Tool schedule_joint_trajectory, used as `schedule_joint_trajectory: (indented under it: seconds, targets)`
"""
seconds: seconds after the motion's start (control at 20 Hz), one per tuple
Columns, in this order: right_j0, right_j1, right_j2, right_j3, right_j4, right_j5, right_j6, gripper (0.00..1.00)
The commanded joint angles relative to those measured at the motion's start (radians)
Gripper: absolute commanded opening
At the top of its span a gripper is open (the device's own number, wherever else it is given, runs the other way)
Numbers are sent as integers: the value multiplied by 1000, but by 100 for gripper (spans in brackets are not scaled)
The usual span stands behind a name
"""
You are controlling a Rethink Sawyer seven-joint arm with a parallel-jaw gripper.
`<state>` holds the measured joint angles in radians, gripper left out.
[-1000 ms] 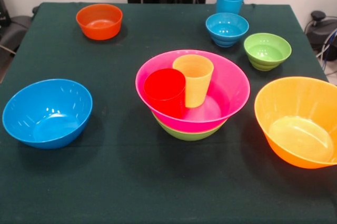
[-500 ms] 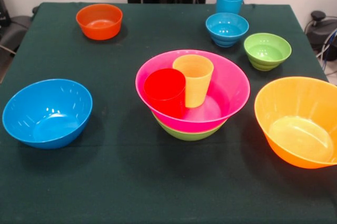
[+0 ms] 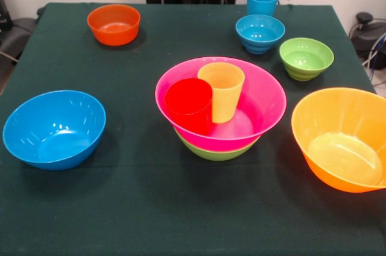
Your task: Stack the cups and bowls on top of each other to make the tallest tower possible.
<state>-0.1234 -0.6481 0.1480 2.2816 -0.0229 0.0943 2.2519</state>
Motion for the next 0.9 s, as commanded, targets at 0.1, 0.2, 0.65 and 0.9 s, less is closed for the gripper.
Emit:
schedule_joint_trajectory:
  seconds: [0.1, 0.2, 0.65, 0.9]
  targets:
    - [-20, 21, 85, -25, 10, 50, 85, 100]
    - [-17, 35, 77, -36, 7, 39, 84, 100]
    - [9, 89, 40, -60, -9, -19, 88, 100]
    - [46, 91, 17, -73, 12, -20, 109, 100]
